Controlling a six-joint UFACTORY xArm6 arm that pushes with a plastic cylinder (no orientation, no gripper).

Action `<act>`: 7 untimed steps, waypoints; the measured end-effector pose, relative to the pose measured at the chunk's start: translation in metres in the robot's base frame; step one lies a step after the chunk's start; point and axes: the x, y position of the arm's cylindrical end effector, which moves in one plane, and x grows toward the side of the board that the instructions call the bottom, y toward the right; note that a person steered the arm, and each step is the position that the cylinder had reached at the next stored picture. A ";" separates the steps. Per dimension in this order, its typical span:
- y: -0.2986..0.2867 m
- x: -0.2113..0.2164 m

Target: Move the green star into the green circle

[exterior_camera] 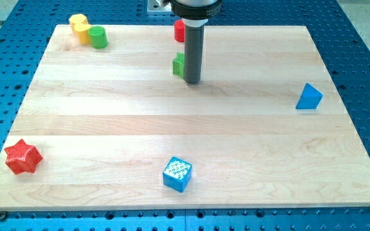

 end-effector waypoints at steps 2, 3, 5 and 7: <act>-0.050 -0.003; 0.040 -0.003; -0.086 -0.037; -0.105 -0.031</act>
